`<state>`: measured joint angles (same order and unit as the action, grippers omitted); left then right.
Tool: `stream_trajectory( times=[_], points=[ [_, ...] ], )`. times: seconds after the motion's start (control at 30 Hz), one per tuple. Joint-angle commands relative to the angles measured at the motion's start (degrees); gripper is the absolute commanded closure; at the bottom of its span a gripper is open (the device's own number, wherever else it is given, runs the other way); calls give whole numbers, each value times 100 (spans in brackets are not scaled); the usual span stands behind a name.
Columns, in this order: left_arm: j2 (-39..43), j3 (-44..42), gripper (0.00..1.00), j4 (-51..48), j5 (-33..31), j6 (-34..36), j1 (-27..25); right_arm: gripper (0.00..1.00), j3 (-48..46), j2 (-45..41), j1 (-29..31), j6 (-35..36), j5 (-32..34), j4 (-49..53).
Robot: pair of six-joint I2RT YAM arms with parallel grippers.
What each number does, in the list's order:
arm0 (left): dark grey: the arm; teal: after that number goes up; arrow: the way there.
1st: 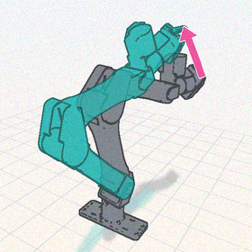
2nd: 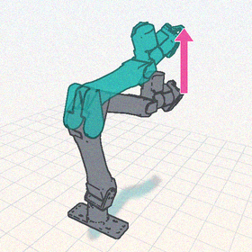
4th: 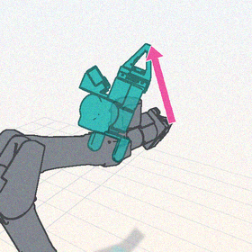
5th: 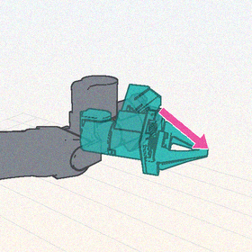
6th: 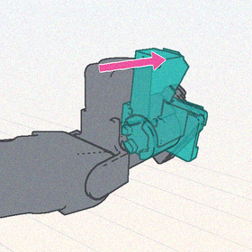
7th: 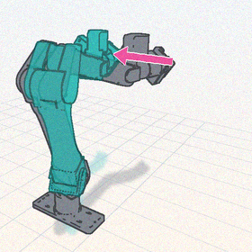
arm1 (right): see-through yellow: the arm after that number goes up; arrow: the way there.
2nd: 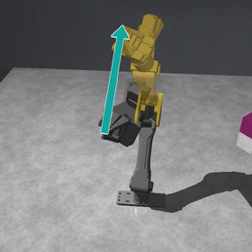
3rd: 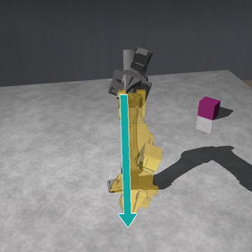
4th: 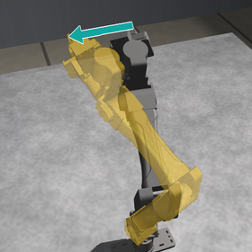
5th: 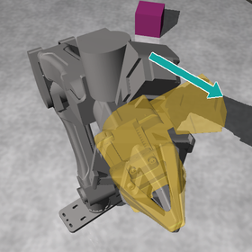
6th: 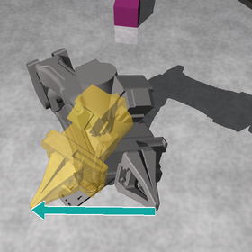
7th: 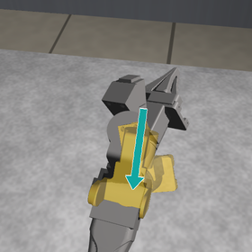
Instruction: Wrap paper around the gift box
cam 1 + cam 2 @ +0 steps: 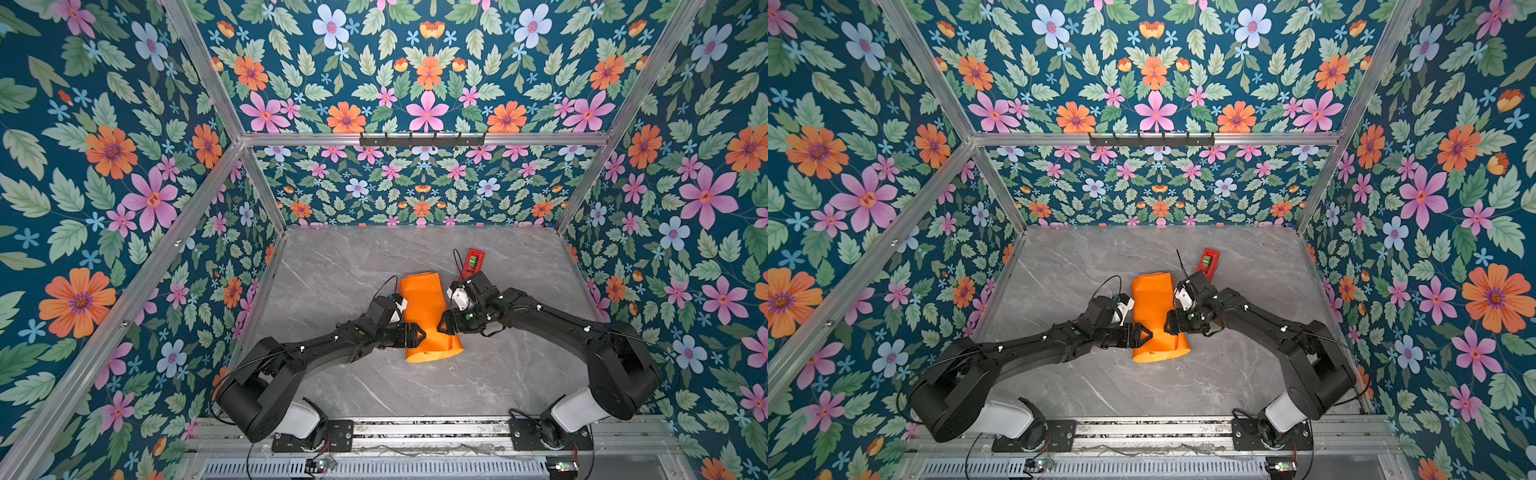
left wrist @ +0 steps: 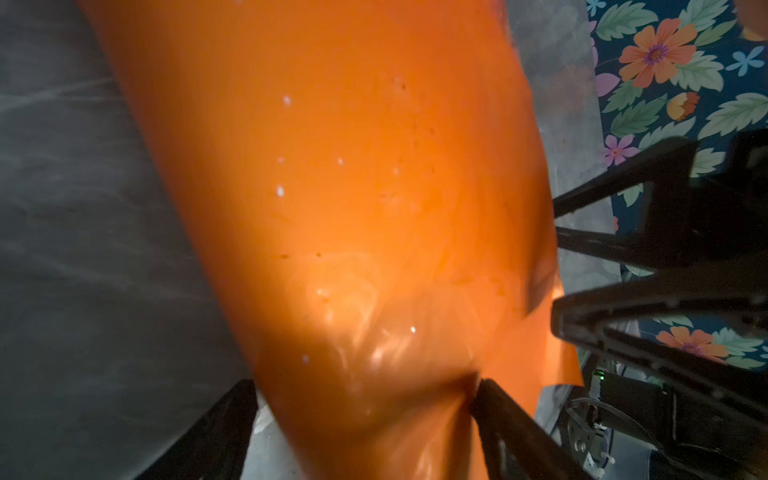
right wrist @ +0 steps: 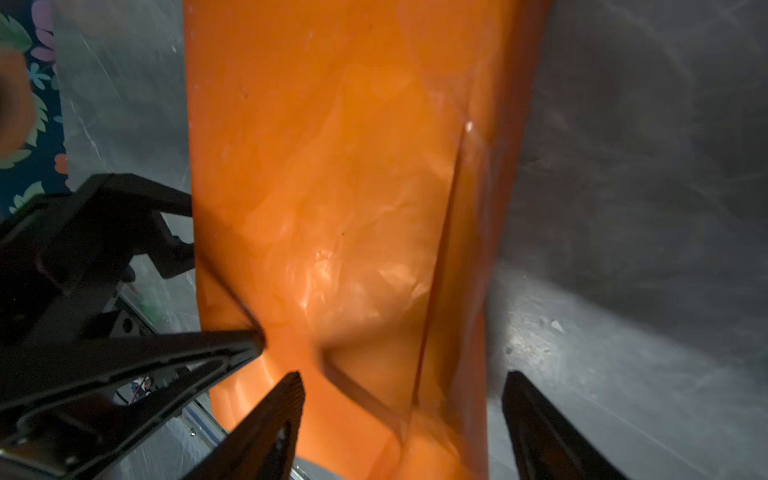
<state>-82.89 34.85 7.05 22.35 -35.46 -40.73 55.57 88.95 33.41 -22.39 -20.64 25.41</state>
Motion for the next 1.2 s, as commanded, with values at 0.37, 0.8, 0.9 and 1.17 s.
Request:
stream_trajectory(
  times=[0.37,0.8,0.9,1.17],
  points=[
    [-420,-312,25,654,-656,94,-172,48,-501,278,58,114,588,-1092],
    [-565,-201,56,474,-2297,-249,-735,67,-1121,63,504,-212,1957,-2051],
    [-635,-139,64,416,-2591,-402,-904,72,-1240,17,591,-389,2159,-2267],
    [-788,-28,80,450,-2945,-721,-1077,83,-1309,198,821,-744,2666,-2600]
  ],
)
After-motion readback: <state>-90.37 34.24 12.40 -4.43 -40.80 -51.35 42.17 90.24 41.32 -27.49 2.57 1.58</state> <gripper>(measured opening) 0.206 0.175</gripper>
